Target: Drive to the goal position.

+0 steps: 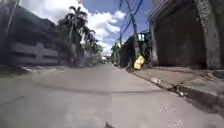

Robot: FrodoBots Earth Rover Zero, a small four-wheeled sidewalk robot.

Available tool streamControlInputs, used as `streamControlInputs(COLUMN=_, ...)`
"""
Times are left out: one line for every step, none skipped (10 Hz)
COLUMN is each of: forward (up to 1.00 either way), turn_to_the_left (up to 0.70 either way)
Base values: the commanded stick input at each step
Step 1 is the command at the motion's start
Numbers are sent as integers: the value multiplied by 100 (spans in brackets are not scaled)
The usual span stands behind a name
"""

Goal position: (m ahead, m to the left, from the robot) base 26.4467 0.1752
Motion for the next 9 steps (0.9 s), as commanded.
streamControlInputs(forward=100, turn_to_the_left=0)
streamControlInputs(forward=100, turn_to_the_left=0)
streamControlInputs(forward=100, turn_to_the_left=0)
streamControlInputs(forward=100, turn_to_the_left=0)
streamControlInputs(forward=100, turn_to_the_left=0)
streamControlInputs(forward=100, turn_to_the_left=0)
streamControlInputs(forward=100, turn_to_the_left=0)
streamControlInputs(forward=100, turn_to_the_left=0)
streamControlInputs(forward=100, turn_to_the_left=0)
